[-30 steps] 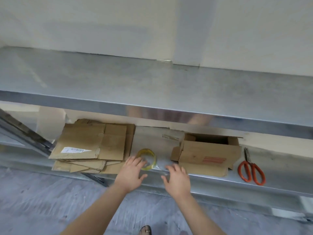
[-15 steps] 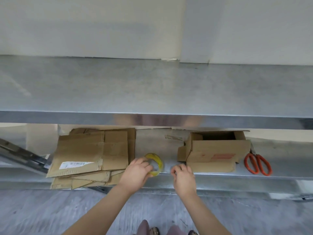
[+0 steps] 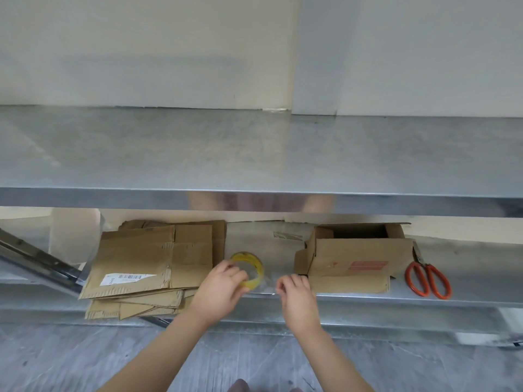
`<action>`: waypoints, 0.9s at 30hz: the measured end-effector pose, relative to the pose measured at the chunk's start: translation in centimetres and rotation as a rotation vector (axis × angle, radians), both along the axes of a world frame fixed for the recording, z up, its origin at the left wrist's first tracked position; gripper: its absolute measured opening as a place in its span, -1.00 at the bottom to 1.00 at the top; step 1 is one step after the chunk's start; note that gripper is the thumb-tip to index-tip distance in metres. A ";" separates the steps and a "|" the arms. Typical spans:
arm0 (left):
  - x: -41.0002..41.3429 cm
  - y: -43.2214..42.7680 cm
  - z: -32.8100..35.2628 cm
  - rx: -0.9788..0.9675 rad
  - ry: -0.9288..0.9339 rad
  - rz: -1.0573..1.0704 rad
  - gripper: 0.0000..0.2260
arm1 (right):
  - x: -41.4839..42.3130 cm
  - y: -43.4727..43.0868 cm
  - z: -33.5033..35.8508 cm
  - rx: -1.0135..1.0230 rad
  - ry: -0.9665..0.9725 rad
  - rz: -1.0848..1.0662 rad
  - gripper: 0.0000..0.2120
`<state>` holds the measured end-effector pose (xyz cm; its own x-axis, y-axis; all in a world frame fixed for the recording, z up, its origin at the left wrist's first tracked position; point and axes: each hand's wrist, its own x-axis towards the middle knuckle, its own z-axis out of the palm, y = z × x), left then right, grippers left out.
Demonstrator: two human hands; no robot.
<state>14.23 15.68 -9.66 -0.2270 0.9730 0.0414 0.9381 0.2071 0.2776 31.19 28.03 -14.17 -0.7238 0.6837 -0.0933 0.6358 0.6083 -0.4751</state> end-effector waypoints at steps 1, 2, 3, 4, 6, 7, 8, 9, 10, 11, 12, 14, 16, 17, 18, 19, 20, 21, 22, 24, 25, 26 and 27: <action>-0.6 0.0 0.2 -0.025 -0.039 0.037 -0.84 | -0.3 -0.2 0.5 0.004 0.033 0.019 -0.88; -1.2 -0.1 0.4 -0.037 -0.073 0.055 -0.82 | -0.5 -0.4 1.1 0.003 0.053 0.029 -0.88; -1.7 -0.2 0.6 -0.036 -0.112 0.070 -0.81 | -0.7 -0.5 1.7 -0.012 0.068 0.027 -0.87; -1.9 -0.2 0.8 -0.023 -0.152 0.088 -0.81 | -0.7 -0.5 2.2 -0.048 0.082 0.018 -0.85; -1.8 0.1 1.4 0.016 -0.216 0.123 -0.82 | -0.4 -0.4 3.3 -0.141 0.133 -0.019 -0.83; -1.6 0.2 1.7 0.036 -0.238 0.129 -0.82 | -0.1 -0.3 3.9 -0.173 0.163 -0.045 -0.82; -1.3 0.4 1.9 0.056 -0.247 0.131 -0.81 | 0.4 -0.1 4.4 -0.194 0.185 -0.070 -0.82; -1.0 0.5 2.1 0.071 -0.253 0.130 -0.81 | 0.8 0.1 5.0 -0.213 0.200 -0.094 -0.80; -0.6 0.6 2.3 0.084 -0.261 0.128 -0.81 | 1.4 0.3 5.5 -0.231 0.209 -0.118 -0.78; -0.2 0.8 2.6 0.097 -0.270 0.123 -0.82 | 2.0 0.5 6.0 -0.245 0.216 -0.143 -0.78; 0.2 1.0 2.9 0.111 -0.280 0.118 -0.84 | 2.6 0.8 6.4 -0.251 0.224 -0.165 -0.80; 1.3 1.5 3.6 0.134 -0.301 0.101 -0.85 | 3.8 1.4 7.3 -0.242 0.241 -0.194 -0.87; 2.7 2.2 4.7 0.167 -0.308 0.077 -0.85 | 5.4 2.1 8.3 -0.233 0.246 -0.205 -0.88; 3.4 2.7 5.2 0.185 -0.311 0.071 -0.86 | 6.2 2.6 8.9 -0.231 0.252 -0.209 -0.87; 3.6 2.9 5.6 0.198 -0.318 0.068 -0.86 | 6.5 2.9 9.3 -0.232 0.264 -0.214 -0.87; 4.0 3.2 6.2 0.211 -0.320 0.064 -0.87 | 7.0 3.4 9.8 -0.233 0.279 -0.221 -0.87; 4.7 3.8 6.8 0.226 -0.316 0.056 -0.88 | 7.9 4.1 10.4 -0.230 0.292 -0.228 -0.88; 5.3 4.4 7.5 0.240 -0.304 0.044 -0.88 | 8.6 4.8 11.0 -0.220 0.293 -0.230 -0.90; 6.0 5.1 8.2 0.255 -0.286 0.026 -0.88 | 9.3 5.7 11.6 -0.204 0.282 -0.226 -0.91; 7.6 6.6 9.5 0.283 -0.252 -0.007 -0.77 | 10.7 7.6 12.8 -0.151 0.238 -0.210 -0.92; 8.5 7.4 10.1 0.286 -0.241 -0.016 -0.70 | 11.3 8.6 13.4 -0.134 0.215 -0.201 -0.91; 9.3 8.1 10.5 0.283 -0.229 -0.018 -0.65 | 12.0 9.5 14.1 -0.130 0.198 -0.193 -0.90; 10.0 8.8 11.0 0.282 -0.214 -0.008 -0.63 | 12.7 10.4 14.8 -0.134 0.192 -0.183 -0.90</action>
